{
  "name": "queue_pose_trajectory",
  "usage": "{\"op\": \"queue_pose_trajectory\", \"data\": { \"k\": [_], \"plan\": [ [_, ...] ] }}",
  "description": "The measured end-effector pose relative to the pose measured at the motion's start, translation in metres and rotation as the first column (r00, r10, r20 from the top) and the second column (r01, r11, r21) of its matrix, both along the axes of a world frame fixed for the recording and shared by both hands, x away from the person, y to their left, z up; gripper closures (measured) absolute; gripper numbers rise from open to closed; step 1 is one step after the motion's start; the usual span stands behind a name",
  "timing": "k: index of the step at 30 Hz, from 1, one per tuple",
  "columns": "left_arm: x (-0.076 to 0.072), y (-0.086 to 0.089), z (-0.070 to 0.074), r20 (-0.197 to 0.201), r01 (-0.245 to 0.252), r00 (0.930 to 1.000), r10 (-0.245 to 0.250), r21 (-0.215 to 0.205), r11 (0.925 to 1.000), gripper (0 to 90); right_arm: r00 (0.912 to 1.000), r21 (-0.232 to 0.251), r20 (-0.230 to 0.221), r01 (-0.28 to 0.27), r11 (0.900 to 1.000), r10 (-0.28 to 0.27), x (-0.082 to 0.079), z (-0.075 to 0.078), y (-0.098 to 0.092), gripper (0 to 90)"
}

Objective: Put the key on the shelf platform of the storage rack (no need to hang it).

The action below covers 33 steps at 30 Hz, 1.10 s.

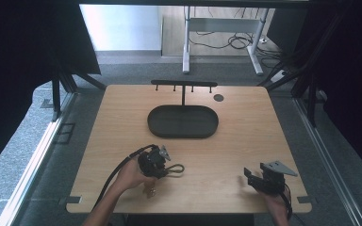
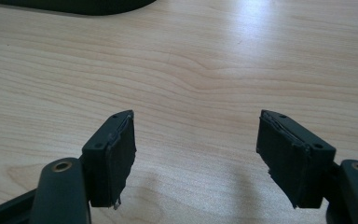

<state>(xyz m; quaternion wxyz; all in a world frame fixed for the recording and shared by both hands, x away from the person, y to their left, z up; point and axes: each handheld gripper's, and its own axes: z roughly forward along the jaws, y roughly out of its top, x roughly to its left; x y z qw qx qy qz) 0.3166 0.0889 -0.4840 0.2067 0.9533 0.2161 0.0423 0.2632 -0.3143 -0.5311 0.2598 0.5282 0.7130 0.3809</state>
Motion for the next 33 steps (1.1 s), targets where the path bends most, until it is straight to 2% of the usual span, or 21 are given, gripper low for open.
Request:
{"op": "queue_pose_trajectory", "data": {
  "k": [2,7,11,15,23,33],
  "plan": [
    [-0.002,0.001,0.007,0.008,0.009,0.9999,-0.008,-0.030,0.9995,67.1,1.0000,-0.002,-0.006,0.002,1.000,-0.002,0.000,-0.001,0.001,28.8],
    [-0.004,0.003,0.013,0.022,0.013,0.9997,-0.012,-0.042,0.9991,67.1,0.9999,-0.017,-0.014,-0.005,1.000,0.004,0.001,-0.004,0.004,28.9],
    [-0.006,0.002,0.019,0.023,0.030,0.9993,-0.028,-0.067,0.9973,67.1,0.9994,-0.067,-0.023,-0.026,0.997,0.025,0.002,-0.006,0.012,28.8],
    [-0.007,0.000,0.019,0.023,0.038,0.9990,-0.037,-0.072,0.9967,67.1,0.9991,-0.082,-0.024,-0.038,0.996,0.036,0.002,-0.006,0.014,28.5],
    [-0.012,-0.003,0.024,0.040,0.061,0.9975,-0.058,-0.073,0.9955,67.1,0.9992,-0.067,-0.026,-0.033,0.997,0.031,0.003,-0.006,0.011,28.6],
    [-0.013,-0.003,0.034,0.053,0.073,0.9962,-0.068,-0.098,0.9925,67.1,0.9991,-0.067,-0.029,-0.033,0.997,0.031,0.003,-0.006,0.011,28.6]
  ]
}}
